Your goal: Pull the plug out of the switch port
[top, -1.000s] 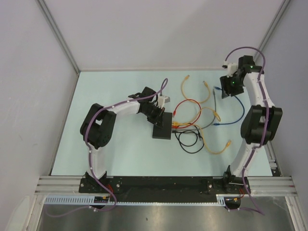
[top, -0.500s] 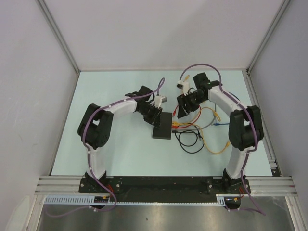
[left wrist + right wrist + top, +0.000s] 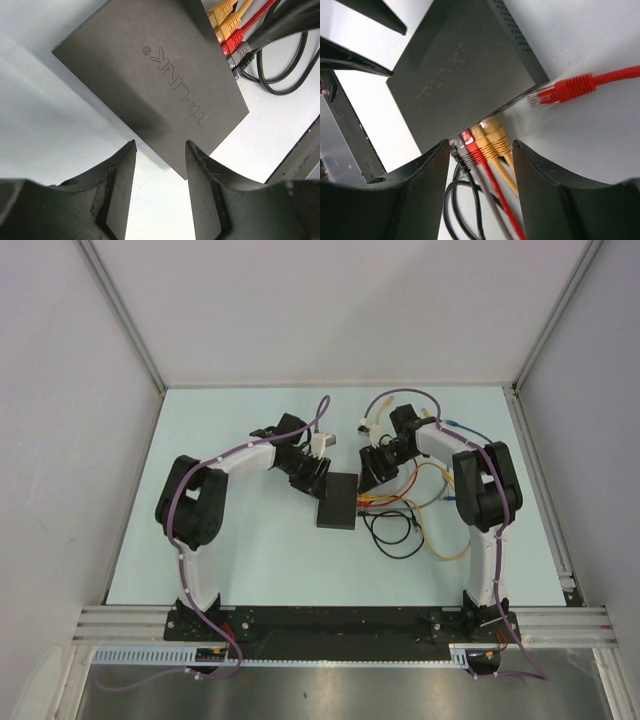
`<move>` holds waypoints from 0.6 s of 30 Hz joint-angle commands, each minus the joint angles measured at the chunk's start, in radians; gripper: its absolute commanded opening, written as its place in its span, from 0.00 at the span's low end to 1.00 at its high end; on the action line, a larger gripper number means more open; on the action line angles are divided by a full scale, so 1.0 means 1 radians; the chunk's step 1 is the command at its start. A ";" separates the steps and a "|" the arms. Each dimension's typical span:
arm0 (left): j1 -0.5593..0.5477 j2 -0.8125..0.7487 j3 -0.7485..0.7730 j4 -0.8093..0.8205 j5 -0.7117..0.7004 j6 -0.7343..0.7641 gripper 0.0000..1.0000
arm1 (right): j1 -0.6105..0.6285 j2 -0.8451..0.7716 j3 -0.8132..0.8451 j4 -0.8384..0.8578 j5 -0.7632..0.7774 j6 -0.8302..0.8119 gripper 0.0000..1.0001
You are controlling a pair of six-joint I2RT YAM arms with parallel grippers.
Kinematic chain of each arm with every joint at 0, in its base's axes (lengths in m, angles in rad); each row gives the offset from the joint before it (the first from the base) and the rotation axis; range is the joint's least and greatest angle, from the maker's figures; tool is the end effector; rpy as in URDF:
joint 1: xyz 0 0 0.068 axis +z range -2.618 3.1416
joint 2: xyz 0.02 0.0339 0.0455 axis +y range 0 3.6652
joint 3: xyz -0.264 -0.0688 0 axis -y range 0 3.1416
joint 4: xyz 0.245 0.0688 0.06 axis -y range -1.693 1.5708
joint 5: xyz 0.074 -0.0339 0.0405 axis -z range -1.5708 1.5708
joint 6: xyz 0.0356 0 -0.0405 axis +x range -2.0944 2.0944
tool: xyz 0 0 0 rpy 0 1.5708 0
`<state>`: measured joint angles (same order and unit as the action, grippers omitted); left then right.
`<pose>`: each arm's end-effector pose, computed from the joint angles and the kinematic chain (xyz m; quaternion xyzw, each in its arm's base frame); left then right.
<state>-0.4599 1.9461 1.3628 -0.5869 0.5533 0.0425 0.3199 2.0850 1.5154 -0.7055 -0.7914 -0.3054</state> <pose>0.3456 -0.1921 0.1782 0.2870 0.8996 -0.3015 0.1318 0.3882 0.1553 0.1670 -0.3347 0.8510 0.3822 0.1332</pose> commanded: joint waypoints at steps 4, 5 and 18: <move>0.001 0.004 0.032 0.002 0.025 -0.006 0.45 | -0.010 0.078 0.065 0.044 -0.066 0.011 0.54; 0.001 0.008 0.035 0.002 0.026 -0.006 0.44 | -0.012 0.087 0.068 0.047 -0.071 0.014 0.54; 0.001 0.060 0.048 0.006 0.023 -0.012 0.29 | -0.016 0.145 0.083 0.026 -0.100 0.000 0.40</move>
<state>-0.4557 1.9835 1.3766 -0.5934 0.5789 0.0418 0.3058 2.2066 1.5696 -0.6773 -0.8749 -0.2886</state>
